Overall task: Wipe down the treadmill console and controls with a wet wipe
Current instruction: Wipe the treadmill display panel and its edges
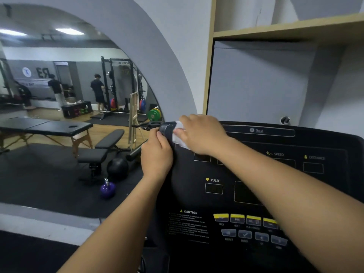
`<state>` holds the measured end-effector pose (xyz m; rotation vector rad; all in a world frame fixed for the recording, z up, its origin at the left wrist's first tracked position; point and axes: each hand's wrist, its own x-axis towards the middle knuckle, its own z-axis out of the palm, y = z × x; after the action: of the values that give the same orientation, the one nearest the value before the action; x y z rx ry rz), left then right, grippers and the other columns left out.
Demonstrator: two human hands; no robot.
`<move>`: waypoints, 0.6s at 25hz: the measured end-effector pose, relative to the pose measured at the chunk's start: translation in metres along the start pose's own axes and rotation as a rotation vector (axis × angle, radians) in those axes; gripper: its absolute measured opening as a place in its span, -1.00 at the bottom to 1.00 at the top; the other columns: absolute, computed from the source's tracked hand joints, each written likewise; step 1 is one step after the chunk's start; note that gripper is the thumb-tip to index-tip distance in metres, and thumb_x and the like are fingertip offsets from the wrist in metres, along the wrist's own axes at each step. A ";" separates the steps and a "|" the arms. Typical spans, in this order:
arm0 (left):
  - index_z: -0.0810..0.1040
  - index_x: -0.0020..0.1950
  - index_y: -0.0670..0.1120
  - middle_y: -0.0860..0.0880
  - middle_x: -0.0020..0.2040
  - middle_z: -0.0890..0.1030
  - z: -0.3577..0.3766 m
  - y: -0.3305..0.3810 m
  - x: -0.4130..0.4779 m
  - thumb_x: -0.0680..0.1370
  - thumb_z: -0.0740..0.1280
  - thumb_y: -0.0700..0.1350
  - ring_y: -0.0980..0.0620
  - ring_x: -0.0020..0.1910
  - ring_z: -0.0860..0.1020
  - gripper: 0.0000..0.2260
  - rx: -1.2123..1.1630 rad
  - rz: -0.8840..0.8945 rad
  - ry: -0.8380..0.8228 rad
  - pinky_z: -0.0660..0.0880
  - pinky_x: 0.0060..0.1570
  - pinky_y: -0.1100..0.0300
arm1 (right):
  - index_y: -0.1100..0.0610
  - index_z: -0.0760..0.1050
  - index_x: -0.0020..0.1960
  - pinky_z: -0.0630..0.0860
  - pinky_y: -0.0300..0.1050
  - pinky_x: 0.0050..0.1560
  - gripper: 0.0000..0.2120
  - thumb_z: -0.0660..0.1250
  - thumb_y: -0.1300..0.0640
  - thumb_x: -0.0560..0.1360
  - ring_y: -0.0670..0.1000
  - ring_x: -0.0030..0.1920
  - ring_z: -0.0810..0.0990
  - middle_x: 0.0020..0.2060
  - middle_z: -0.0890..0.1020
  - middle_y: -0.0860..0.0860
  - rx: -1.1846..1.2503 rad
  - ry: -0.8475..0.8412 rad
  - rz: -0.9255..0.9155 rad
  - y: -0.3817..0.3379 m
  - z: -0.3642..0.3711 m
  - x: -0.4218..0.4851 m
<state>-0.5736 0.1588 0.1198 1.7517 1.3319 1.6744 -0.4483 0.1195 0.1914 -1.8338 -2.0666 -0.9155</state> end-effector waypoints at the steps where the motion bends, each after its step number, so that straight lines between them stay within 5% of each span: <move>1: 0.39 -0.13 -0.07 -0.04 -0.28 0.49 0.000 0.001 -0.001 0.64 0.03 -0.05 -0.16 -0.22 0.48 -0.77 -0.002 -0.011 0.006 0.33 -0.27 0.01 | 0.09 0.41 0.19 0.26 -0.03 -0.16 -0.54 0.02 -0.24 0.58 0.18 0.09 0.55 0.12 0.58 0.09 0.013 -0.016 0.016 0.014 -0.002 -0.005; 7: 0.36 -0.19 0.00 -0.03 -0.29 0.50 0.000 0.002 -0.001 0.63 0.04 -0.04 -0.05 -0.28 0.44 -0.77 0.001 -0.060 0.036 0.23 -0.29 0.05 | 0.10 0.40 0.07 0.25 -0.05 -0.26 -0.53 -0.08 -0.24 0.58 0.17 -0.13 0.55 -0.06 0.61 0.08 -0.081 0.020 0.026 0.036 -0.002 -0.016; 15: 0.42 -0.13 0.04 -0.10 -0.17 0.58 -0.002 0.003 -0.002 0.63 0.04 -0.03 -0.13 -0.16 0.50 -0.78 -0.022 -0.078 0.015 0.31 -0.25 0.03 | 0.01 0.49 0.05 0.31 -0.04 -0.18 -0.57 -0.01 -0.25 0.58 0.09 -0.12 0.46 -0.04 0.59 0.06 0.146 -0.223 -0.058 -0.015 -0.004 0.043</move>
<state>-0.5737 0.1550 0.1217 1.6567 1.3645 1.6568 -0.4721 0.1514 0.2140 -1.8815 -2.2603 -0.5764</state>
